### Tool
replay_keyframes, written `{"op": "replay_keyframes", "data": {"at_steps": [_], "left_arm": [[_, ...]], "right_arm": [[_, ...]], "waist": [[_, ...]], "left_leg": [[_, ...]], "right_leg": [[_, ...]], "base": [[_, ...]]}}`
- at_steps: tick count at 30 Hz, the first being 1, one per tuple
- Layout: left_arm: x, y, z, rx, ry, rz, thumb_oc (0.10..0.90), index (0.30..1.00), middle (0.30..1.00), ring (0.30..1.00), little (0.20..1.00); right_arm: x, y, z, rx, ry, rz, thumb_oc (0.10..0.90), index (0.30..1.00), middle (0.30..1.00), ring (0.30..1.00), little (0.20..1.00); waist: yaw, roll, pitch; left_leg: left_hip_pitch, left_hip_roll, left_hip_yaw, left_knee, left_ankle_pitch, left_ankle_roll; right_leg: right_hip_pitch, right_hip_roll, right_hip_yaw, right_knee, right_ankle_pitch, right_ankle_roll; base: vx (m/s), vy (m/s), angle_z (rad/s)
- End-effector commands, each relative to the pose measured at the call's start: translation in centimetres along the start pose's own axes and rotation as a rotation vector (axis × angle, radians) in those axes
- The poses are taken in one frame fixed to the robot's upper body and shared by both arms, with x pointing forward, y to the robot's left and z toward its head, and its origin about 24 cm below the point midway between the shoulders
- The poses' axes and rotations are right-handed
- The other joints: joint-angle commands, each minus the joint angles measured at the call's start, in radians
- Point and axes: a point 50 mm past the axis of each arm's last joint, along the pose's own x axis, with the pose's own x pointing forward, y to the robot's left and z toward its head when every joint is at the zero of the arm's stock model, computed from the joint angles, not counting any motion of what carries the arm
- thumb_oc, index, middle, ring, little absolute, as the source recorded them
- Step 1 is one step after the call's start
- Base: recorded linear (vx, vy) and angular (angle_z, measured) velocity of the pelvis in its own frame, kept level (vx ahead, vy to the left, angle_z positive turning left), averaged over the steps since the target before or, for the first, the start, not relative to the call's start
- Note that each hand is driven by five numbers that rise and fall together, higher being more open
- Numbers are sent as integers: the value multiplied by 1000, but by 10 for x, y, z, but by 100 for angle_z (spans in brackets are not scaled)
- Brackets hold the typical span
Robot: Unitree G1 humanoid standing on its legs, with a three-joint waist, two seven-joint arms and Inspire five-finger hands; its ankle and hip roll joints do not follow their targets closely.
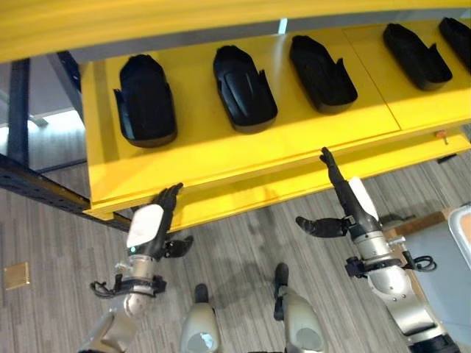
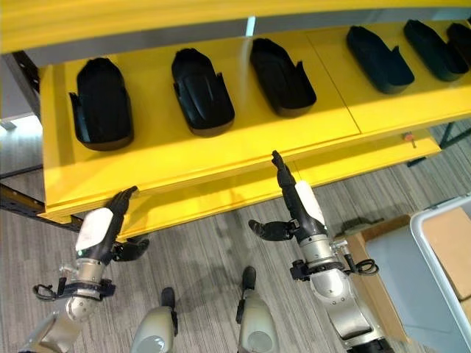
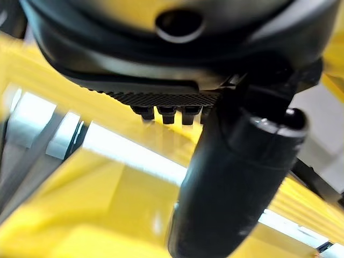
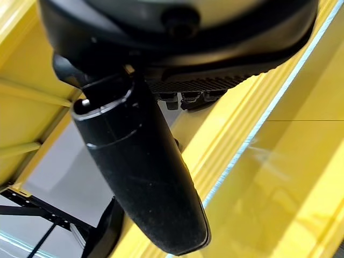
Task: Move parts from the plastic box to the shelf.
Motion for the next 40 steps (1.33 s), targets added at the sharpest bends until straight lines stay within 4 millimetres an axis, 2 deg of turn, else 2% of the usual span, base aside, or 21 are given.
{"op": "replay_keyframes", "data": {"at_steps": [1, 12, 16, 17, 19, 24, 27, 33, 40], "left_arm": [[-20, -3, -2, -49, -28, -85, 900, 1000, 1000, 1000, 1000], [-14, 18, 10, -48, -85, 25, 900, 1000, 1000, 1000, 1000], [-17, 16, 12, -245, -54, 38, 900, 1000, 1000, 1000, 1000], [-18, 16, 12, -246, -54, 38, 900, 1000, 1000, 1000, 1000], [-27, 3, 13, -651, 8, 7, 900, 1000, 1000, 1000, 1000], [-35, -6, 15, -811, 30, -43, 900, 1000, 1000, 1000, 1000], [-42, -17, 12, -992, 90, -66, 900, 1000, 1000, 1000, 1000], [-44, -30, 16, -1151, 127, -105, 900, 1000, 1000, 1000, 1000], [-44, -33, 19, -1149, 122, -139, 900, 1000, 1000, 1000, 1000]], "right_arm": [[5, -28, 35, 13, -201, -109, 900, 1000, 1000, 1000, 1000], [0, -27, 28, 18, -157, -102, 900, 1000, 1000, 1000, 1000], [-3, -21, 24, 66, -124, -79, 900, 1000, 1000, 1000, 1000], [-3, -20, 24, 66, -123, -79, 900, 1000, 1000, 1000, 1000], [-9, -14, 17, 121, -79, -56, 900, 1000, 1000, 1000, 1000], [-13, -8, 11, 161, -46, -40, 900, 1000, 1000, 1000, 1000], [-17, 1, 6, 262, -2, -17, 900, 1000, 1000, 1000, 1000], [-21, 16, 2, 405, 43, 39, 900, 1000, 1000, 1000, 1000], [-23, 20, 0, 457, 65, 61, 900, 1000, 1000, 1000, 1000]], "waist": [[12, -34, -173], [4, -1, -323], [5, 9, -355], [5, 9, -356], [7, 22, -388], [7, 36, -411], [0, 44, -427], [-7, 47, -439], [-15, 47, -447]], "left_leg": [[-99, -15, -69, -85, 132, 27], [-24, 1, -57, -162, 152, 30], [-6, 2, -50, -178, 157, 30], [-6, 2, -50, -179, 157, 30], [4, 2, -50, -195, 167, 30], [13, 2, -53, -196, 166, 32], [27, 4, -48, -195, 162, 32], [45, 7, -40, -198, 157, 34], [57, 10, -36, -198, 154, 35]], "right_leg": [[31, -69, -16, 56, -81, 77], [109, -56, -52, -27, -76, 78], [126, -51, -55, -42, -78, 76], [126, -51, -56, -42, -78, 76], [144, -47, -68, -54, -78, 75], [159, -45, -76, -61, -83, 74], [170, -42, -73, -68, -87, 74], [184, -39, -64, -74, -90, 70], [187, -37, -57, -72, -89, 70]], "base": [[68, -35, 22], [50, -19, 7], [3, -21, -7], [10, -32, -3], [1, -55, -2], [1, -10, 1], [5, -13, 3], [1, -4, -1], [0, 0, 0]]}}
